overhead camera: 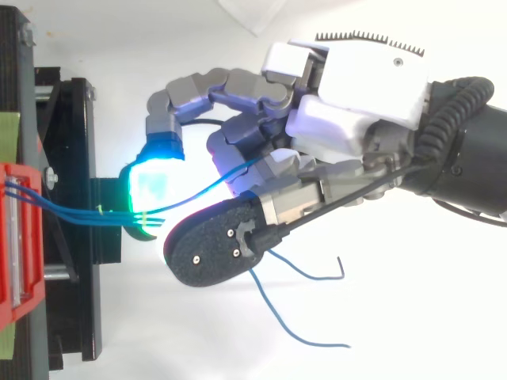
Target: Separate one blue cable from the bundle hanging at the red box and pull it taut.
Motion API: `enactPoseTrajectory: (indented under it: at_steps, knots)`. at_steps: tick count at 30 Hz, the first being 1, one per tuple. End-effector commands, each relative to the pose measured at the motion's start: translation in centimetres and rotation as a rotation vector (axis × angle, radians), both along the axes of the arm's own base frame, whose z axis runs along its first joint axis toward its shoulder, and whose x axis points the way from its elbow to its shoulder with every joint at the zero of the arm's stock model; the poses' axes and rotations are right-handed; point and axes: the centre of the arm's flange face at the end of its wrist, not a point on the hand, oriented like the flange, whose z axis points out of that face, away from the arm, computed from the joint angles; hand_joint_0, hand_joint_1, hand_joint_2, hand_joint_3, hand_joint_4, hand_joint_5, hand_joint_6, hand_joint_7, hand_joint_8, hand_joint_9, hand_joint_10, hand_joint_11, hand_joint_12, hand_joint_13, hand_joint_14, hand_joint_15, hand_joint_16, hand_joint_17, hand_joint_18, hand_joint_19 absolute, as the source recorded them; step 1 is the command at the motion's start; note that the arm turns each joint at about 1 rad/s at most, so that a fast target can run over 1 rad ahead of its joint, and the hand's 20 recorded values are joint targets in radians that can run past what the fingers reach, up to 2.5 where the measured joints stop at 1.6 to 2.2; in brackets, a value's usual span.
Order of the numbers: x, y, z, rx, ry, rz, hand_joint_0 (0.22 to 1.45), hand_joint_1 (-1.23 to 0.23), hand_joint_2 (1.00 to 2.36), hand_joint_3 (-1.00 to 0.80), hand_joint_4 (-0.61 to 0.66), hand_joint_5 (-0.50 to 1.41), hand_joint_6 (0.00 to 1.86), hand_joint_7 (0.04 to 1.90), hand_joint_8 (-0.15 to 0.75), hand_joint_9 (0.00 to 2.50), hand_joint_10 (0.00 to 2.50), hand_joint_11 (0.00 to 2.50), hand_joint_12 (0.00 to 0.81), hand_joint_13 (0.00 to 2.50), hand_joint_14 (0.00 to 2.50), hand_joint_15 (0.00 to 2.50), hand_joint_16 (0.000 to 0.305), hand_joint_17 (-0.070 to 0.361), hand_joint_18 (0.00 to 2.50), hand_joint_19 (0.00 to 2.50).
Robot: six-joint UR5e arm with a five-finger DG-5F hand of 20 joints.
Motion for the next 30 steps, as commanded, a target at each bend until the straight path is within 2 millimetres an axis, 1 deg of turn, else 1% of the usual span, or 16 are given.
enactPoseTrajectory:
  at_steps: [1,3,5,7,10,13,14,15,16,18,22,23,25,27,28,30]
  knots:
    - [0.00,0.01,0.00,-0.013,0.003,0.003,0.74,-0.89,1.00,-0.50,-0.01,-0.20,0.83,1.26,0.282,0.65,2.50,1.72,0.337,0.90,1.82,1.70,0.037,0.083,1.20,1.21]
    - [0.00,0.01,0.00,-0.015,0.004,0.003,0.78,-0.92,1.00,-0.50,0.00,-0.20,0.84,1.26,0.283,0.63,2.50,1.71,0.328,0.89,1.82,1.69,0.036,0.081,1.19,1.23]
    - [0.00,0.01,0.00,-0.015,0.004,0.003,0.79,-0.92,1.00,-0.50,0.01,-0.20,0.84,1.25,0.277,0.63,2.50,1.75,0.328,0.89,1.81,1.71,0.036,0.081,1.19,1.23]
    - [0.00,0.01,0.00,-0.015,0.004,0.003,0.78,-0.94,1.00,-0.50,0.02,-0.20,0.84,1.25,0.275,0.62,2.50,1.73,0.327,0.90,1.78,1.72,0.037,0.083,1.20,1.22]
    - [0.00,0.00,0.00,-0.015,0.004,0.001,0.73,-0.95,1.00,-0.50,0.04,-0.20,0.84,1.27,0.280,0.62,2.50,1.75,0.326,0.89,1.76,1.73,0.037,0.083,1.19,1.22]
    - [0.00,0.00,0.00,-0.015,0.004,0.001,0.63,-0.93,1.00,-0.50,0.07,-0.20,0.84,1.28,0.289,0.62,2.50,1.75,0.326,0.88,1.76,1.73,0.037,0.082,1.18,1.22]
    - [0.00,0.00,0.00,-0.015,0.004,0.001,0.58,-0.89,1.00,-0.50,0.08,-0.20,0.84,1.26,0.298,0.63,2.50,1.75,0.336,0.88,1.80,1.69,0.038,0.086,1.18,1.21]
    - [0.00,0.00,0.00,-0.015,0.004,0.001,0.56,-0.85,1.00,-0.50,0.09,-0.20,0.84,1.25,0.302,0.63,2.50,1.73,0.340,0.88,1.82,1.65,0.039,0.088,1.17,1.20]
    - [0.00,0.00,0.00,-0.015,0.004,0.001,0.56,-0.84,1.00,-0.50,0.10,-0.20,0.84,1.24,0.305,0.63,2.50,1.71,0.342,0.88,1.83,1.63,0.038,0.087,1.17,1.20]
    - [0.00,0.00,0.00,-0.015,0.004,0.001,0.56,-0.71,1.00,-0.50,0.09,-0.19,0.83,1.23,0.298,0.63,2.50,1.69,0.337,0.89,1.79,1.64,0.038,0.086,1.17,1.20]
    - [0.00,0.00,0.00,-0.015,0.004,0.001,0.61,-0.62,1.00,-0.50,0.08,-0.19,0.83,1.27,0.290,0.66,2.50,1.70,0.331,0.91,1.73,1.67,0.037,0.082,1.17,1.21]
    - [0.00,0.00,0.00,-0.015,0.004,0.001,0.62,-0.63,1.00,-0.50,0.07,-0.19,0.83,1.29,0.292,0.67,2.50,1.75,0.329,0.92,1.71,1.68,0.036,0.082,1.17,1.23]
    - [0.00,0.00,0.00,-0.015,0.004,0.001,0.63,-0.66,1.00,-0.49,0.07,-0.19,0.84,1.29,0.296,0.67,2.50,1.75,0.330,0.92,1.71,1.69,0.037,0.082,1.17,1.23]
    - [0.00,0.00,0.00,-0.015,0.004,0.001,0.65,-0.74,1.01,-0.40,0.04,-0.19,0.84,1.31,0.294,0.67,2.50,1.78,0.330,0.92,1.70,1.69,0.037,0.084,1.17,1.22]
    - [0.00,0.00,0.00,-0.015,0.004,0.001,0.64,-0.74,1.01,-0.39,0.03,-0.19,0.84,1.32,0.300,0.67,2.50,1.77,0.330,0.92,1.70,1.69,0.037,0.083,1.17,1.23]
    - [0.00,0.00,0.00,-0.015,0.004,0.001,0.66,-0.82,1.01,-0.36,0.01,-0.19,0.85,1.33,0.292,0.67,2.50,1.77,0.333,0.92,1.68,1.70,0.037,0.083,1.16,1.23]
